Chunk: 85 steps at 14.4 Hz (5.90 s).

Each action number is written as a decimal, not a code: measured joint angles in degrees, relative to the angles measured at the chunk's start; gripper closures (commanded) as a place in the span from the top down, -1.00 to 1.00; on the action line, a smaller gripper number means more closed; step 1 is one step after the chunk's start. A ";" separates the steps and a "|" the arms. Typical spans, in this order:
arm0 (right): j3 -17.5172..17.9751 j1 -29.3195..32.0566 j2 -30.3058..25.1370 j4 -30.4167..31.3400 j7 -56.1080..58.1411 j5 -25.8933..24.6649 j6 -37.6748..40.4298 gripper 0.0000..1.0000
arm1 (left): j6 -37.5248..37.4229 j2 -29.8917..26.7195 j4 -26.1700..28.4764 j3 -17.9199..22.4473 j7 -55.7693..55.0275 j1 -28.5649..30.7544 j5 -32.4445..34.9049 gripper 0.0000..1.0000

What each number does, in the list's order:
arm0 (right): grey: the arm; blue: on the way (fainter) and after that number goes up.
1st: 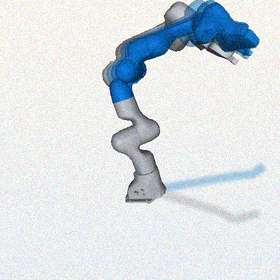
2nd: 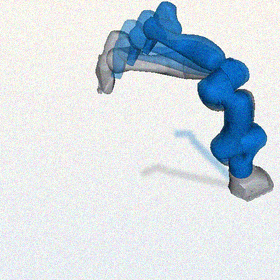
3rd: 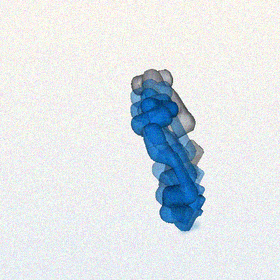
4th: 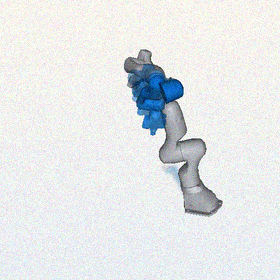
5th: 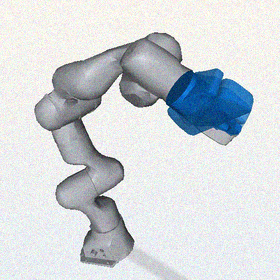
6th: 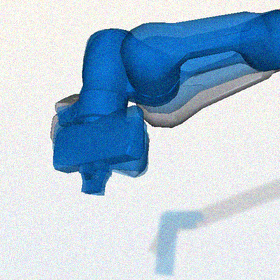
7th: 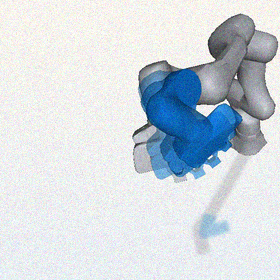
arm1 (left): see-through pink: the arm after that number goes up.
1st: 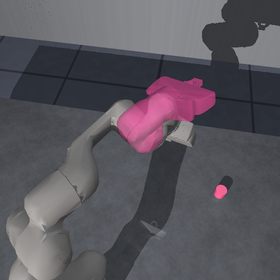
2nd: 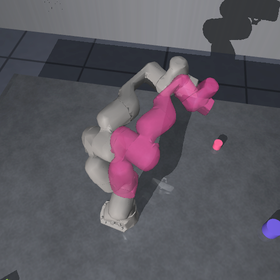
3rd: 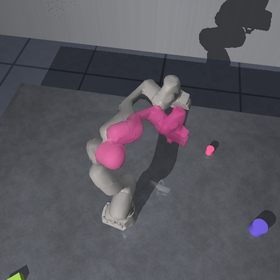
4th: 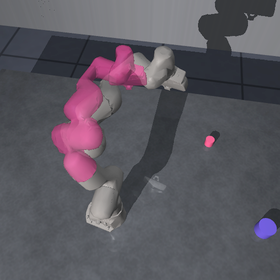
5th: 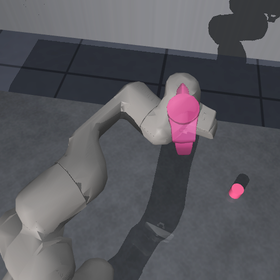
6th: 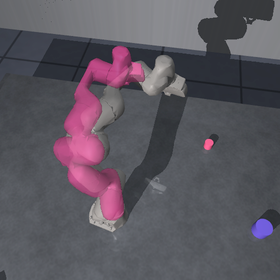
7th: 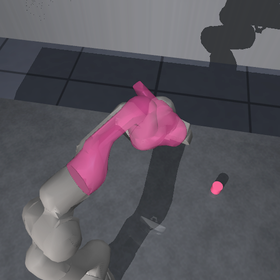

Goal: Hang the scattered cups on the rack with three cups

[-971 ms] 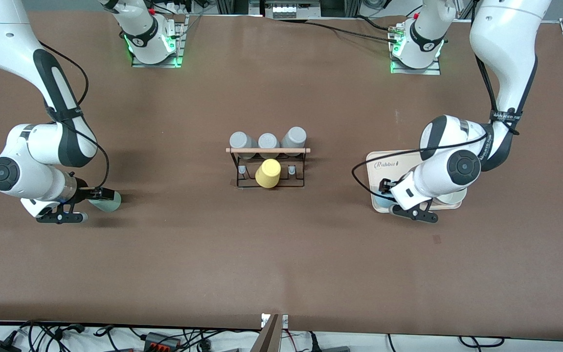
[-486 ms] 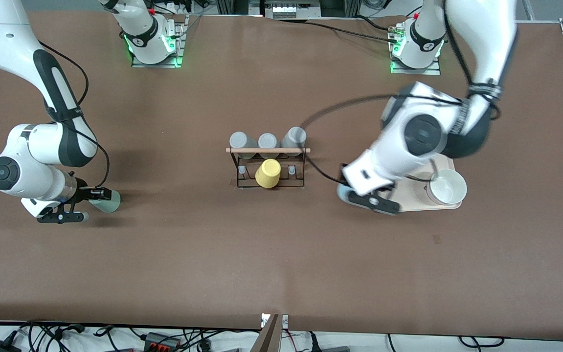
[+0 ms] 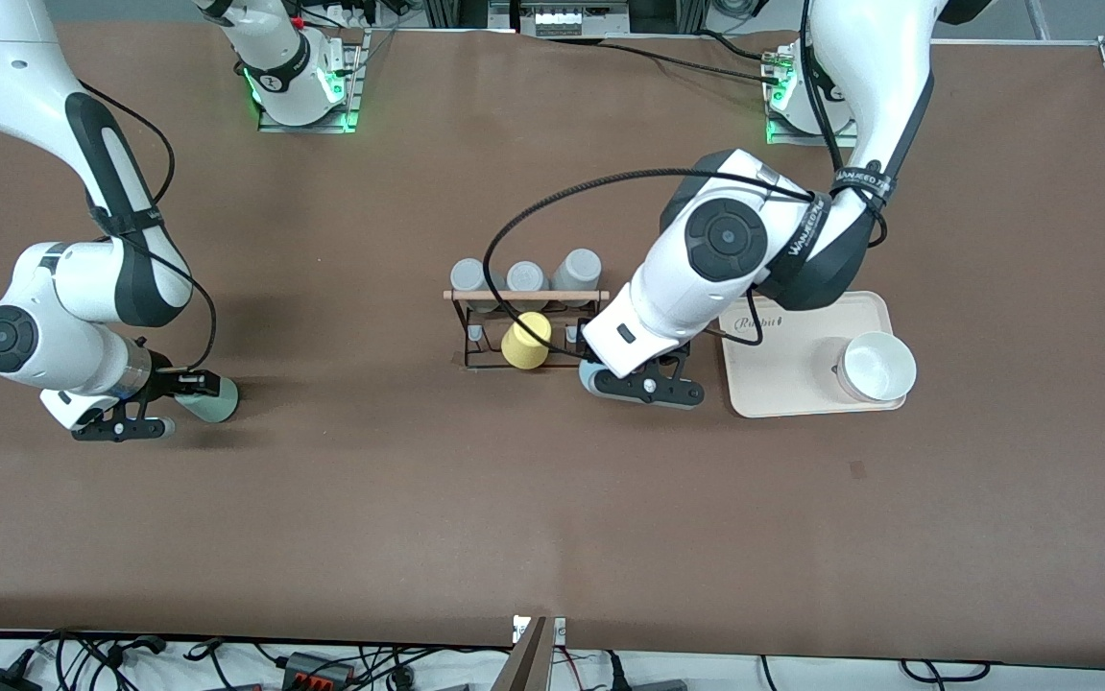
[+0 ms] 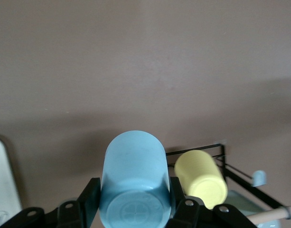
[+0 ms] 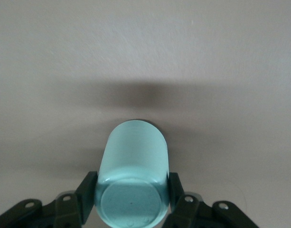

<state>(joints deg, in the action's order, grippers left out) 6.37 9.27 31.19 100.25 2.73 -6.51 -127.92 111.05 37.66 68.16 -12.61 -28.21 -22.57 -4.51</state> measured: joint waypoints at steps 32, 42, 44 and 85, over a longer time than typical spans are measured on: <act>5.36 -15.75 -10.44 -13.54 -26.51 2.98 26.31 -0.15 | -4.94 2.22 -0.34 1.16 -2.69 4.04 -1.78 1.00; 5.99 -29.67 -6.52 -18.24 -48.09 2.98 24.84 -0.15 | -26.65 -12.80 -0.67 1.16 3.81 20.74 -0.25 1.00; 5.98 -31.25 -4.33 -19.65 -50.64 2.98 22.91 -0.15 | -29.17 -15.97 -0.64 1.11 3.81 20.50 1.81 1.00; 3.54 -18.18 -7.35 -23.87 -36.57 1.65 27.15 1.00 | -17.45 -34.90 24.78 0.42 10.82 25.58 6.69 1.00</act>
<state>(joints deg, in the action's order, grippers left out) 9.91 -8.91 23.84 76.38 -33.84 -4.86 -100.77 93.60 2.76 92.94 -12.18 -17.39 3.01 2.18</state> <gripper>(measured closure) 0.000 0.000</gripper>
